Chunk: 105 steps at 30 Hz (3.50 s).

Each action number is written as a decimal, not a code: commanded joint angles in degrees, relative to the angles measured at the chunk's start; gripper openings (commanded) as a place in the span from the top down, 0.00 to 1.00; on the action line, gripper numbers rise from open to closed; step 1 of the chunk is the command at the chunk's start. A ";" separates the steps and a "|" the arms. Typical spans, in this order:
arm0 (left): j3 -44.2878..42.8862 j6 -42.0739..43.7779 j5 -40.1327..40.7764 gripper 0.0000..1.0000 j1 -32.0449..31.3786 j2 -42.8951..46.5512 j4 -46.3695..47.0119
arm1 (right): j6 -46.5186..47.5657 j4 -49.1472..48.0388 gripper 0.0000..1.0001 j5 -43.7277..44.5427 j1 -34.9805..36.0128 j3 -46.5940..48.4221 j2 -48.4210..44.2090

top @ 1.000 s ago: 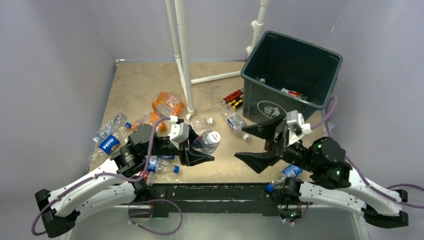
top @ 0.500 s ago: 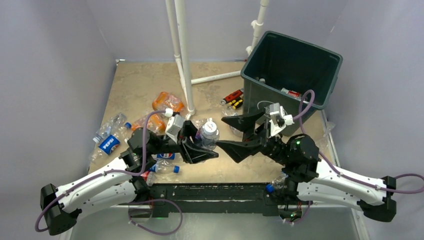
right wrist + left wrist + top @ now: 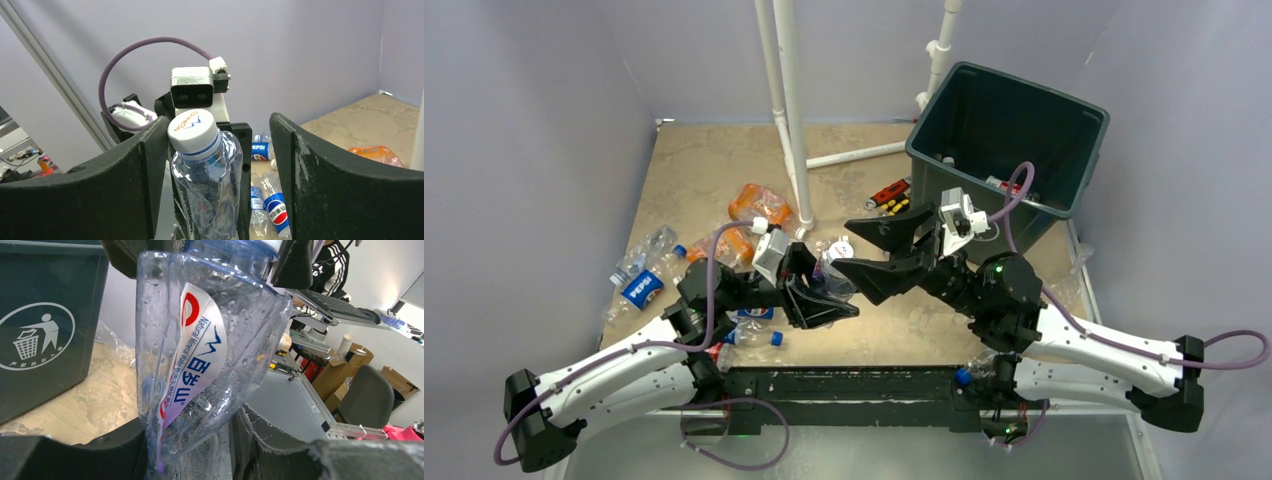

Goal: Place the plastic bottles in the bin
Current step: Pick up the plastic bottle from the corner of the board, then place the plastic bottle in the trash bin.

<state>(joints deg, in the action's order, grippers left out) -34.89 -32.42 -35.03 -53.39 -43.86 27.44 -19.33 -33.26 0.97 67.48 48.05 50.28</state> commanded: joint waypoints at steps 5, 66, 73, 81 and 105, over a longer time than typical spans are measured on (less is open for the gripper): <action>0.71 -0.59 -0.39 0.97 -0.32 1.34 2.59 | 1.40 3.65 0.32 -0.04 -0.07 4.55 1.77; 9.36 -19.81 58.79 0.01 -0.23 22.61 -32.27 | 13.52 41.95 1.00 38.86 -55.20 51.66 30.62; 9.72 -19.33 58.98 0.04 -0.24 23.34 -32.63 | 9.80 36.43 1.00 35.06 -58.66 37.47 27.37; 8.74 -20.57 59.77 0.06 -0.27 21.56 -36.29 | 6.00 37.86 0.45 31.75 -59.38 33.72 27.05; 0.69 -14.07 64.20 0.01 -0.27 20.45 -44.27 | -0.91 25.76 0.01 -26.86 -45.32 23.39 -2.53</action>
<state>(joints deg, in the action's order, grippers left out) -32.53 -48.86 27.77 -53.65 -26.13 -16.01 -18.20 -8.64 -9.52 20.91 77.49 49.01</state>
